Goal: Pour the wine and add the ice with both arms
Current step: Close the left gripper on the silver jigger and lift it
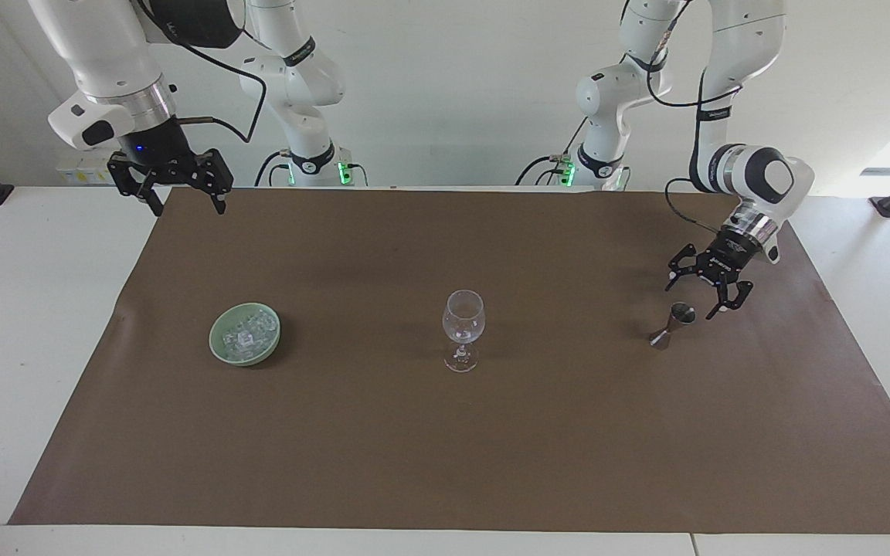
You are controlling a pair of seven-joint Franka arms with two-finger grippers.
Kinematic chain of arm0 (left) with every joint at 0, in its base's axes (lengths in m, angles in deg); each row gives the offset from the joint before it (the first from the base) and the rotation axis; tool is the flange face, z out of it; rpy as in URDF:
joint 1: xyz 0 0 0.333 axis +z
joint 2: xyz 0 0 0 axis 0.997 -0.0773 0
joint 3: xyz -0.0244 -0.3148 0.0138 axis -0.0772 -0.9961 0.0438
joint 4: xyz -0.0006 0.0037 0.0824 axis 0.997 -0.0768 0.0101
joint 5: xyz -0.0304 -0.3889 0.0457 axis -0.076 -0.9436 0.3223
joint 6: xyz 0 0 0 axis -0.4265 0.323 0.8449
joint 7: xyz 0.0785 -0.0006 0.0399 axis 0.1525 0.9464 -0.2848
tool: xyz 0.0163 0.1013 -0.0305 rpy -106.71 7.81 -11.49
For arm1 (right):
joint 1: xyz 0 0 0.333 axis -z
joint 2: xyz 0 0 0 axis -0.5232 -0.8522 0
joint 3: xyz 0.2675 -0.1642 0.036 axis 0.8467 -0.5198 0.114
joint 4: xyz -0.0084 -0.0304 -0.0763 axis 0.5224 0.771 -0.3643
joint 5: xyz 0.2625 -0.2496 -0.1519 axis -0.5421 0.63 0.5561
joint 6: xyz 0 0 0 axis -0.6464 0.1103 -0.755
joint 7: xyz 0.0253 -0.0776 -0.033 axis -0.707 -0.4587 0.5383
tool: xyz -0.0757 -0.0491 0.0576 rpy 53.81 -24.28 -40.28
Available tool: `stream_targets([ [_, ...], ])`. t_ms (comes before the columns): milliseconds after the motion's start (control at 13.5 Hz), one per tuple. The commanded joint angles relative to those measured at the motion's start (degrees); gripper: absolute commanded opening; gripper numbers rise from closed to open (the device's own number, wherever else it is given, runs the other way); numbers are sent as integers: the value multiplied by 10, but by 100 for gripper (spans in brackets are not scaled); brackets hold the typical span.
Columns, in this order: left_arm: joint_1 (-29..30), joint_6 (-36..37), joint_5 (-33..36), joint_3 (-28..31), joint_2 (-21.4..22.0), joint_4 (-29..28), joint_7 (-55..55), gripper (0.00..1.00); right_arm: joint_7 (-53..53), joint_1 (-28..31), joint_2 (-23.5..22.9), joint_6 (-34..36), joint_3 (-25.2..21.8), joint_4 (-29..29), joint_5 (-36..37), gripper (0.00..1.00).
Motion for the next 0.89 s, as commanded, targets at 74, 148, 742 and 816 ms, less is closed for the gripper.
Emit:
stream_targets([
  [74, -21, -17, -64, 5, -11, -3, 38, 100, 10, 1, -3, 13, 0, -8, -6, 100],
  [148, -29, -16, -94, 5, -18, -3, 62, 100, 10, 1, -3, 12, 1, -8, -6, 100],
  [742, -29, -14, -146, 5, -38, 6, 104, 100, 10, 1, -3, 13, 0, -8, -6, 100],
  [816, -28, -14, -148, 5, -38, 6, 104, 100, 10, 1, -3, 13, 0, -8, -6, 100],
])
